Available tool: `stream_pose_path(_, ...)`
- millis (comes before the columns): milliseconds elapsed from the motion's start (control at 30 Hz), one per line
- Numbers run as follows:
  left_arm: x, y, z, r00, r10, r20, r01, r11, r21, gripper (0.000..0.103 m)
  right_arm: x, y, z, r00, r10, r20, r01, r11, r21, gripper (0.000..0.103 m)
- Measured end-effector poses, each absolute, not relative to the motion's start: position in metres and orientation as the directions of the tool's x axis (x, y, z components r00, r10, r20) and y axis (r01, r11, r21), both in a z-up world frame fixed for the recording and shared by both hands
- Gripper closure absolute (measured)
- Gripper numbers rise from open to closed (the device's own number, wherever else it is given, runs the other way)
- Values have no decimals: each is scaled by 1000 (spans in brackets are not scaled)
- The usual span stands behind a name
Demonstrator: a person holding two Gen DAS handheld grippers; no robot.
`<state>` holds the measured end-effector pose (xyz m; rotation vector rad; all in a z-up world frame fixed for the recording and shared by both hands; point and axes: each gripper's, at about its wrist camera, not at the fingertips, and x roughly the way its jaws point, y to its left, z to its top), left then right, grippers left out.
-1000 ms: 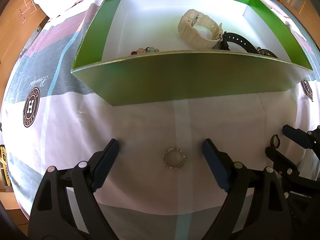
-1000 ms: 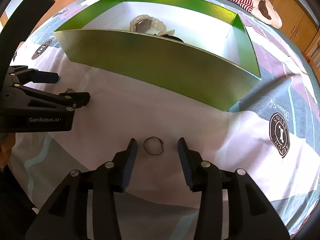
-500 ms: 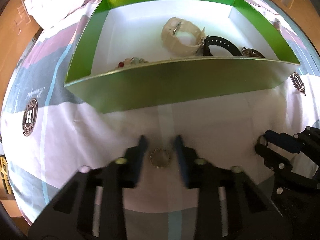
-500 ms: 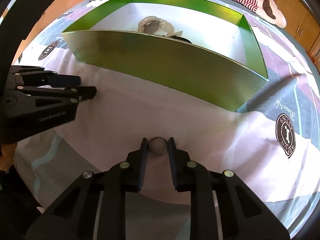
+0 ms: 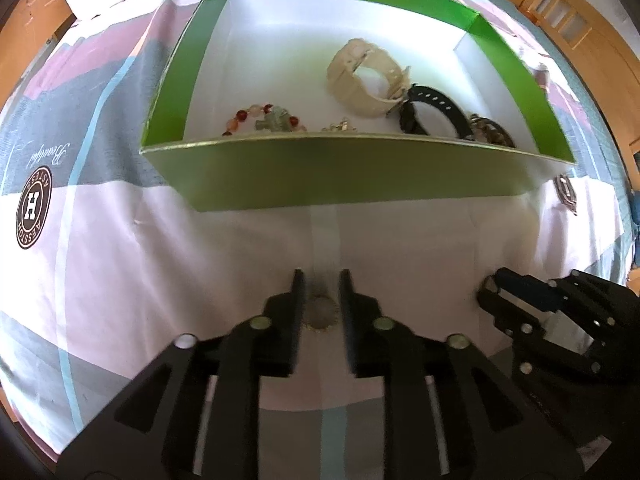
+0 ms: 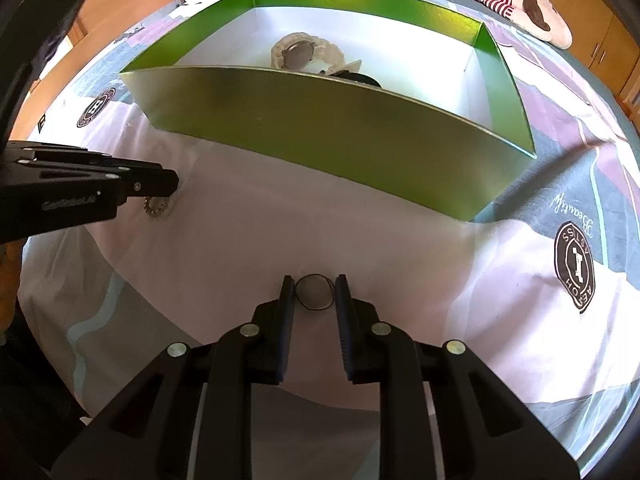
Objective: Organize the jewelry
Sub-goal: 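Carry both rings into the green box and open both tools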
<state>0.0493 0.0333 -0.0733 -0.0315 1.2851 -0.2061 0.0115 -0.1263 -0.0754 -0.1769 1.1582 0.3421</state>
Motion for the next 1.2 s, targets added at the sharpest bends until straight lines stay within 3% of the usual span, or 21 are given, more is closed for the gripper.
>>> stream_pose_path(67, 45, 32, -70, 274, -171, -946, 151, 979, -133, 67, 12, -125, -76, 357, 170, -919, -358, 933, 33, 82)
stream_pose_path(267, 41, 19, -83, 222, -125, -967, 179, 980, -86, 67, 14, -125, -76, 356, 167, -919, -359, 933, 31, 82)
stream_pose_path(333, 42, 13, -83, 225, -113, -968, 183, 980, -72, 69, 14, -125, -76, 358, 165, -919, -361, 932, 26, 82)
stream_pose_path(400, 42, 14, -83, 221, -107, -969, 174, 982, -69, 82, 14, -125, -76, 361, 162, -919, -363, 932, 22, 82)
stream_pose_path(600, 39, 25, -76, 223, -135, -965, 158, 982, -101, 82, 12, -121, -72, 380, 170, -909, -358, 934, 25, 82)
stream_pose_path(867, 40, 25, -27, 407, -116, -906, 139, 988, -64, 82, 21, -122, -33, 459, 218, -861, -330, 942, 62, 82)
stream_pose_path(1200, 45, 22, 15, 574, -93, -814, 136, 991, -18, 82, 33, -149, 20, 631, 278, -725, -254, 956, 145, 82)
